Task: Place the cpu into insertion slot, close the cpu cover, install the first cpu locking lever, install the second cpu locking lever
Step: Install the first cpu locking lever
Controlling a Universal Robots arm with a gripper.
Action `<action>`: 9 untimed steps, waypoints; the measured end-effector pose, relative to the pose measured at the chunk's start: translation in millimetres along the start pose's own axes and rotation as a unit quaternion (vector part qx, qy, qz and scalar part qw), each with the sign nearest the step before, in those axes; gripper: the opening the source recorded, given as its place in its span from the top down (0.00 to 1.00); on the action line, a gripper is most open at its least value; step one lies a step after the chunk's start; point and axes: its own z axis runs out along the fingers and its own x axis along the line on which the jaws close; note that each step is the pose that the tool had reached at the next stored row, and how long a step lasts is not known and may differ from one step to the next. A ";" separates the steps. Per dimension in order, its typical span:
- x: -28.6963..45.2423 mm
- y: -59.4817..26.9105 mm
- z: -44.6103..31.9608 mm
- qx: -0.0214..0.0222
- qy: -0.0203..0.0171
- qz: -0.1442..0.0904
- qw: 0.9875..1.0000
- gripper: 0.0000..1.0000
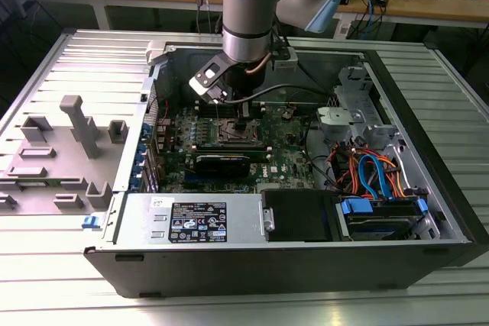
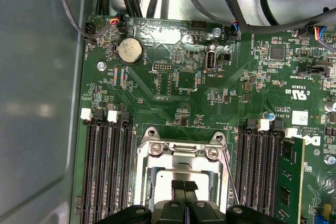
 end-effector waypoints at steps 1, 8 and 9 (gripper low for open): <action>0.1 0.1 -0.8 0.000 0.000 0.000 1.000 0.89; -0.2 0.1 -13.9 0.000 0.000 0.000 1.000 0.89; -0.2 0.1 -15.6 0.000 0.000 0.000 1.000 0.89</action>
